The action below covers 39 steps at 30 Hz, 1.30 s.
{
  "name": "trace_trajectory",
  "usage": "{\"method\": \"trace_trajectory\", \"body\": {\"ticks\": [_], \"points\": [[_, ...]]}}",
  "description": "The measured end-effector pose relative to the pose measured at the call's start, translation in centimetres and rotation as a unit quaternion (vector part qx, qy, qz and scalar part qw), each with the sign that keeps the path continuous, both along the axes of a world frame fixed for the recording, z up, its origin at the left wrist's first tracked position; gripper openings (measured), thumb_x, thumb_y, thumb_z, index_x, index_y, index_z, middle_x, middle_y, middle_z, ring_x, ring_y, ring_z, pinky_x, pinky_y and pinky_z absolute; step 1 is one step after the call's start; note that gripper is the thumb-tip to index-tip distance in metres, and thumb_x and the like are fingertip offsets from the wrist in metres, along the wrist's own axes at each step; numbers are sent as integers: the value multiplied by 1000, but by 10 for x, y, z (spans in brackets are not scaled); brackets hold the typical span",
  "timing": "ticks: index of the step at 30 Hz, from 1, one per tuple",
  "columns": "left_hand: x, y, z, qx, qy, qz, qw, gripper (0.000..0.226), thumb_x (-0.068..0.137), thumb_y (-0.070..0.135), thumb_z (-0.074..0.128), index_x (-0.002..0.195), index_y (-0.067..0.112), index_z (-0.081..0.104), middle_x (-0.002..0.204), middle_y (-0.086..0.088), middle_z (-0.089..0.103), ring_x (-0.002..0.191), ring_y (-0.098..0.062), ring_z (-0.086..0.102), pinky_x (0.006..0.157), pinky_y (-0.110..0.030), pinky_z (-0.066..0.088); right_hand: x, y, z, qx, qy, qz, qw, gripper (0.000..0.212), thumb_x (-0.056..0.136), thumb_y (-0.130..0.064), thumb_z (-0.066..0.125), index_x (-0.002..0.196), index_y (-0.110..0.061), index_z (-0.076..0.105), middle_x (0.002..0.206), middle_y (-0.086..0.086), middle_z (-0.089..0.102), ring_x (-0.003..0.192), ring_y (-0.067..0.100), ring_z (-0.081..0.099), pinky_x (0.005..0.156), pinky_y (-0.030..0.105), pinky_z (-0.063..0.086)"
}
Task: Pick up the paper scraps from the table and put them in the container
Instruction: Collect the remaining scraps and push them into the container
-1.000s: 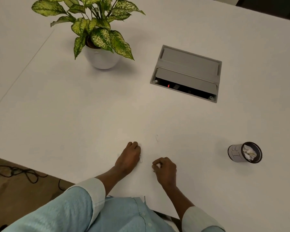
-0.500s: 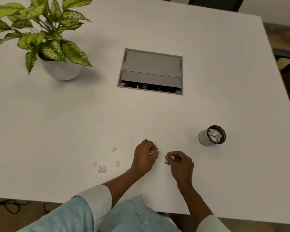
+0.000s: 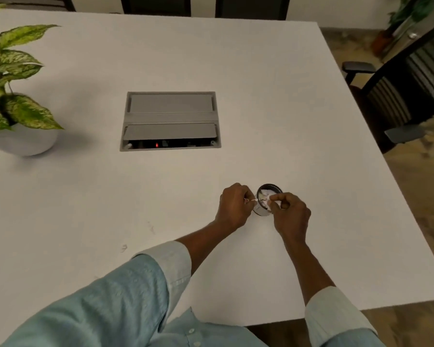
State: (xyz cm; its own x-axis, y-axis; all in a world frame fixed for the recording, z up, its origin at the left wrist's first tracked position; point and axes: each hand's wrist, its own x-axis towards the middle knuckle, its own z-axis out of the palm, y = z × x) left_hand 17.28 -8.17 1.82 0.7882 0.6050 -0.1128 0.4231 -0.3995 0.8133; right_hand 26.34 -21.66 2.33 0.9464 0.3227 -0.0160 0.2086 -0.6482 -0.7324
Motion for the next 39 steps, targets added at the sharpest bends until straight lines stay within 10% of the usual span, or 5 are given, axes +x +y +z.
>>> {"method": "trace_trajectory", "body": {"ticks": [19, 23, 28, 31, 39], "points": [[51, -9, -13, 95, 66, -130, 985, 26, 97, 21, 58, 121, 20, 68, 122, 2, 67, 112, -21, 62, 88, -43, 56, 46, -20, -25, -70, -61, 98, 991, 25, 90, 0, 63, 112, -11, 70, 108, 7, 75, 98, 29, 71, 82, 42, 60], [0, -4, -41, 194, 95, -110, 970, 28, 95, 25, 64, 123, 17, 61, 128, 2, 56, 120, -21, 54, 73, -39, 59, 29, -26, -33, -141, -144, 208, 957, 50, 88, -2, 65, 136, -13, 62, 136, 8, 67, 126, 28, 63, 102, 48, 52], [-81, -5, -85, 196, 292, -224, 909, 95, 96, 53, 60, 161, 4, 11, 171, -20, -1, 159, -37, 2, 126, -45, 24, 19, -26, -55, -290, -113, 309, 899, 59, 110, -42, 29, 162, -16, 26, 170, 3, 27, 159, 15, 19, 129, 53, 8], [-116, -8, -101, 178, 346, -254, 886, 116, 92, 59, 63, 159, 6, -16, 163, -18, -35, 153, -37, -29, 130, -52, 1, 19, -22, -62, -333, -93, 324, 881, 65, 109, -52, 21, 163, -16, 19, 172, 3, 20, 160, 16, 14, 128, 57, -3], [-120, 1, -91, 146, 345, -265, 889, 92, 96, 43, 64, 159, 2, 11, 168, -18, -22, 157, -35, -17, 126, -56, 20, 14, -9, -51, -307, -143, 269, 902, 51, 109, -43, 30, 149, -20, 51, 159, 4, 47, 151, 19, 40, 126, 57, 10]]}}
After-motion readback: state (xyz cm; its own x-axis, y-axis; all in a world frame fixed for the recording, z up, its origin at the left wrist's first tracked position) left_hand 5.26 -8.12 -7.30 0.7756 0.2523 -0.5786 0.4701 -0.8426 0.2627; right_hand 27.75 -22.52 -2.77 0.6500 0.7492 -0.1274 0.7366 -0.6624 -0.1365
